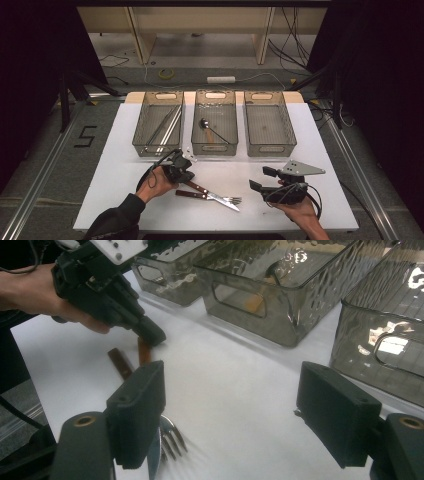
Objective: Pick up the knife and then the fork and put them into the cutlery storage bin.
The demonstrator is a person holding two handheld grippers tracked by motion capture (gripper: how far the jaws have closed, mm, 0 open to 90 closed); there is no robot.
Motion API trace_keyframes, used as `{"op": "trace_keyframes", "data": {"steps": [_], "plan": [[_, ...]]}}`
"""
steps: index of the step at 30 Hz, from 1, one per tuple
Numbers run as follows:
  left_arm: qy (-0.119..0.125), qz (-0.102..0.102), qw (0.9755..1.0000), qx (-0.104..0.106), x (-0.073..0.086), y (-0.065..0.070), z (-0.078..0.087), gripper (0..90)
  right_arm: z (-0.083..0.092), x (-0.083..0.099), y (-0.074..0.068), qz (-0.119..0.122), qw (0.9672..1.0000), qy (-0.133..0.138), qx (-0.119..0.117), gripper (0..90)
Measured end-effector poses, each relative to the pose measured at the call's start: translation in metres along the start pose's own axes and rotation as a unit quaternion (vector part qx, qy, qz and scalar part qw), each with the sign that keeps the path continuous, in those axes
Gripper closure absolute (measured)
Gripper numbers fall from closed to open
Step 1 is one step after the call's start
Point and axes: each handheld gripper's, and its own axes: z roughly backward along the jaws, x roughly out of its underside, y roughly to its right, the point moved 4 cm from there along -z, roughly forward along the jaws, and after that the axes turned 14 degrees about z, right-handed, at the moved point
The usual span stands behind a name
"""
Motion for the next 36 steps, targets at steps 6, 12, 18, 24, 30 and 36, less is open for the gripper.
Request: {"op": "trace_keyframes", "data": {"steps": [6,12,18,24,30,36], "plan": [[-0.013,0.005,0.9999,0.000,0.011,0.004,0.006,88.9,0.000,0.000,-0.001,-0.001,1.0000,-0.002,-0.001,28.5],[-0.025,0.008,0.9997,0.000,0.021,0.010,0.011,88.8,0.000,0.000,-0.001,0.002,1.0000,-0.001,-0.001,28.6],[-0.033,0.008,0.9994,0.002,0.029,0.012,0.016,88.8,-0.001,-0.001,-0.002,0.005,1.0000,-0.003,-0.002,28.6],[-0.043,0.002,0.9991,0.001,0.035,0.016,0.019,88.8,-0.001,-0.001,-0.002,0.008,1.0000,-0.005,-0.004,28.5],[-0.051,-0.002,0.9987,0.006,0.038,0.019,0.021,88.8,-0.002,-0.001,-0.003,0.008,0.9999,-0.006,-0.004,28.5],[-0.049,-0.015,0.9987,0.002,0.038,0.020,0.023,88.6,-0.001,-0.001,-0.003,0.008,0.9999,-0.005,-0.004,28.5]]}}
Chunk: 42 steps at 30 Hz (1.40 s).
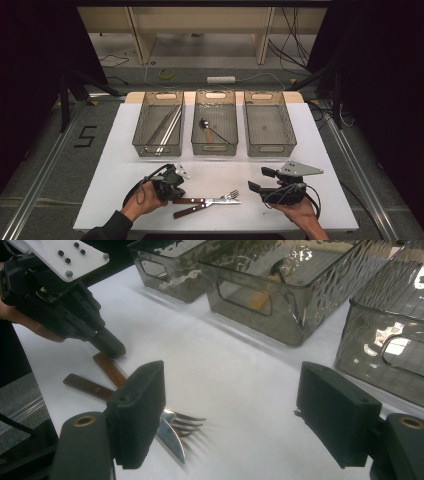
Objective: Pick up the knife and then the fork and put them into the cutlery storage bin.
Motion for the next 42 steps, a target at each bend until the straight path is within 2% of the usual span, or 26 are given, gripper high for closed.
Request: {"op": "trace_keyframes", "data": {"steps": [2,5,6,9,12,16,19,22,26,31,37,42], "plan": [[0.013,0.000,0.9999,-0.001,-0.003,-0.001,0.005,84.3,0.000,0.000,0.000,0.000,1.0000,0.000,0.000,28.5],[0.024,-0.017,0.9995,0.008,-0.005,0.000,0.017,75.7,0.000,0.000,0.000,0.001,1.0000,0.000,-0.001,28.5],[0.026,-0.022,0.9994,0.011,-0.006,0.002,0.021,70.4,-0.001,0.000,0.000,0.002,1.0000,-0.001,-0.002,28.5],[0.014,-0.045,0.9989,0.007,-0.006,0.006,0.026,55.0,-0.001,0.000,0.000,0.002,1.0000,-0.002,-0.002,28.5],[0.002,-0.054,0.9985,0.007,-0.006,0.008,0.026,43.4,-0.001,0.000,-0.001,0.002,1.0000,-0.002,-0.003,28.5],[-0.006,-0.055,0.9985,0.007,-0.005,0.010,0.024,34.1,-0.001,0.000,-0.001,0.001,1.0000,-0.002,-0.004,28.5],[-0.015,-0.067,0.9976,0.001,-0.005,0.010,0.021,31.0,-0.001,0.000,-0.001,0.001,1.0000,-0.003,-0.005,28.5],[-0.025,-0.076,0.9968,0.001,-0.003,0.012,0.015,30.4,-0.002,0.000,-0.001,0.000,1.0000,-0.004,-0.005,28.5],[-0.043,-0.096,0.9944,-0.004,-0.002,0.014,0.007,33.0,-0.002,0.000,-0.001,0.002,1.0000,-0.003,-0.005,28.6],[-0.051,-0.114,0.9921,-0.002,-0.001,0.017,0.003,40.5,-0.002,0.000,-0.001,0.001,1.0000,-0.004,-0.005,28.5],[-0.065,-0.143,0.9875,-0.002,-0.001,0.020,-0.002,51.8,-0.003,0.000,-0.001,0.002,1.0000,-0.003,-0.005,28.6],[-0.070,-0.156,0.9851,0.013,-0.001,0.023,-0.003,62.3,-0.003,0.000,-0.001,0.002,1.0000,-0.005,-0.006,28.6]]}}
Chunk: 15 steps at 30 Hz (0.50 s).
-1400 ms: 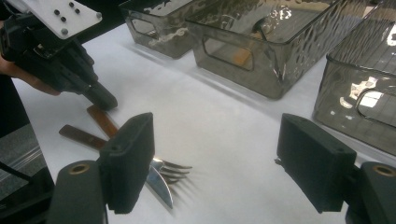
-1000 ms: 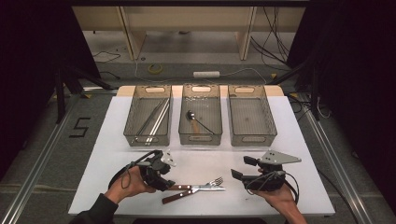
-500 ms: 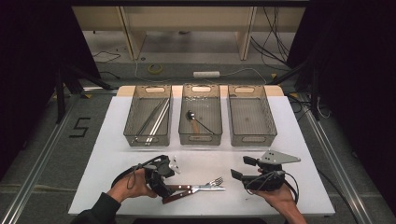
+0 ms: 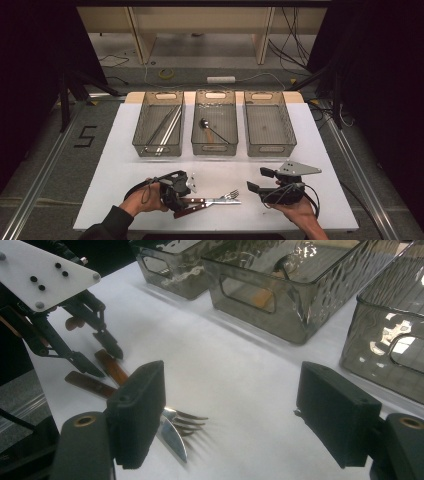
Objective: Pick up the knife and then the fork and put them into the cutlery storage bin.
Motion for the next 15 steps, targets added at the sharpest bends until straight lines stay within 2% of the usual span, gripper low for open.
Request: {"op": "trace_keyframes", "data": {"steps": [4,8,11,15], "plan": [[-0.010,-0.001,0.9999,0.009,-0.0015,-0.0022,-0.0002,63.9,-0.0006,0.0001,-0.0005,0.000,1.0000,-0.001,0.000,28.7],[-0.020,-0.007,0.9997,0.007,-0.0034,-0.0018,-0.0002,65.7,-0.0012,0.0000,-0.0008,0.000,1.0000,-0.002,-0.001,28.7],[-0.018,-0.007,0.9997,0.016,-0.0034,-0.0031,-0.0004,67.5,-0.0016,-0.0001,-0.0009,0.000,1.0000,-0.002,-0.001,28.8],[-0.019,-0.019,0.9995,0.015,-0.0038,-0.0034,-0.0006,69.6,-0.0021,-0.0001,-0.0015,0.000,1.0000,-0.003,-0.002,28.8]]}}
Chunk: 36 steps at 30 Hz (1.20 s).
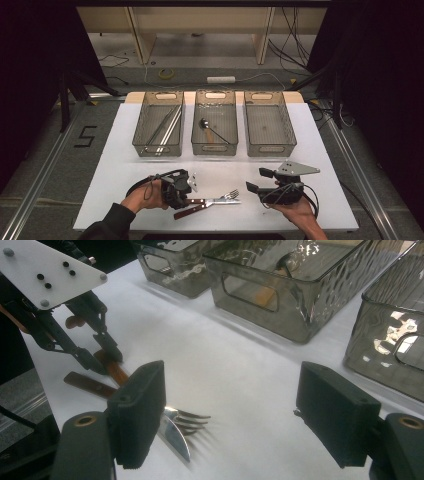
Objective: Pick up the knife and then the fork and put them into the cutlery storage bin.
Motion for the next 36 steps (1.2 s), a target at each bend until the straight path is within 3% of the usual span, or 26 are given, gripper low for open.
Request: {"op": "trace_keyframes", "data": {"steps": [8,16,19,29,34,36], "plan": [[-0.005,-0.024,0.9997,0.001,-0.001,0.001,0.000,73.3,0.000,0.000,0.000,0.000,1.0000,-0.001,0.000,28.9],[-0.004,-0.026,0.9997,0.000,-0.001,0.003,0.000,74.8,0.000,0.000,-0.001,0.003,1.0000,-0.001,-0.001,29.2],[-0.002,-0.020,0.9998,0.000,-0.001,0.002,0.001,75.0,0.000,-0.001,-0.001,0.001,1.0000,-0.001,-0.001,29.3],[0.025,0.032,0.9992,0.006,-0.003,-0.003,0.014,75.1,0.000,-0.003,-0.004,0.006,0.9999,0.006,-0.009,29.3],[0.034,0.044,0.9983,0.014,-0.006,-0.001,0.021,75.0,-0.002,-0.008,-0.013,0.032,0.9994,0.007,-0.015,29.2],[0.039,0.049,0.9977,0.025,-0.010,0.004,0.025,75.1,-0.004,-0.012,-0.021,0.059,0.9980,0.005,-0.021,29.0]]}}
